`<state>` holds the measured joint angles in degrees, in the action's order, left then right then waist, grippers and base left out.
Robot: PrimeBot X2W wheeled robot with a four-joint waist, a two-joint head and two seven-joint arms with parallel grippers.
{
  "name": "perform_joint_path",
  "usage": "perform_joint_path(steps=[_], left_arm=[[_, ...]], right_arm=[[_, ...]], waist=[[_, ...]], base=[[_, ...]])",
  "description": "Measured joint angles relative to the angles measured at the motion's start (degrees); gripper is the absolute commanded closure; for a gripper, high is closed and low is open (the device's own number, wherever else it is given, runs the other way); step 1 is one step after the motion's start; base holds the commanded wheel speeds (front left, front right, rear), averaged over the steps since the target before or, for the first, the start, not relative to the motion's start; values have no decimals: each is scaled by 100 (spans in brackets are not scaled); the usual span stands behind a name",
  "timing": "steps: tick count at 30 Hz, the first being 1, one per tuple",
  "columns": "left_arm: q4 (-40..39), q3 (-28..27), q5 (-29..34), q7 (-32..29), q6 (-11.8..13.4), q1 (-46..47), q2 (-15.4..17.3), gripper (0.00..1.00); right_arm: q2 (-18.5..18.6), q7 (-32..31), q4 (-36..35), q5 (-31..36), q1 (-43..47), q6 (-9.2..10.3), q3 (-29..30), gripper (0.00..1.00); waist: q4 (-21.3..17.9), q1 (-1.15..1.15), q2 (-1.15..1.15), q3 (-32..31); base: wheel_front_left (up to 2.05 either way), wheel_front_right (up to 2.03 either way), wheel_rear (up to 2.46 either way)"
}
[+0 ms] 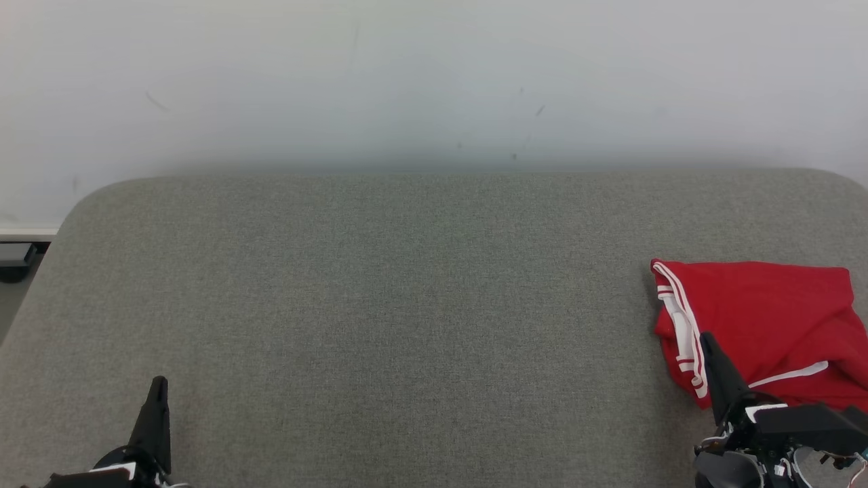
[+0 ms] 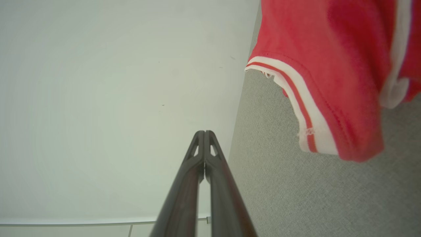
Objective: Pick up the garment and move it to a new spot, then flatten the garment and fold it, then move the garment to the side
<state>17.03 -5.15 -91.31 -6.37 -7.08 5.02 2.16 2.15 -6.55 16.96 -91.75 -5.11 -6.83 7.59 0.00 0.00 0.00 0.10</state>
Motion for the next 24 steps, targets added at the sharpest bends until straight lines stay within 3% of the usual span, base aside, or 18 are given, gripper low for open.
perform_joint_path(steps=[24], left_arm=[[2, 0, 0, 0, -1, 0, -1, 100]], right_arm=[[0, 0, 1, 0, 0, -5, 0, 100]], waist=[[0, 0, 0, 0]], base=[[0, 0, 0]])
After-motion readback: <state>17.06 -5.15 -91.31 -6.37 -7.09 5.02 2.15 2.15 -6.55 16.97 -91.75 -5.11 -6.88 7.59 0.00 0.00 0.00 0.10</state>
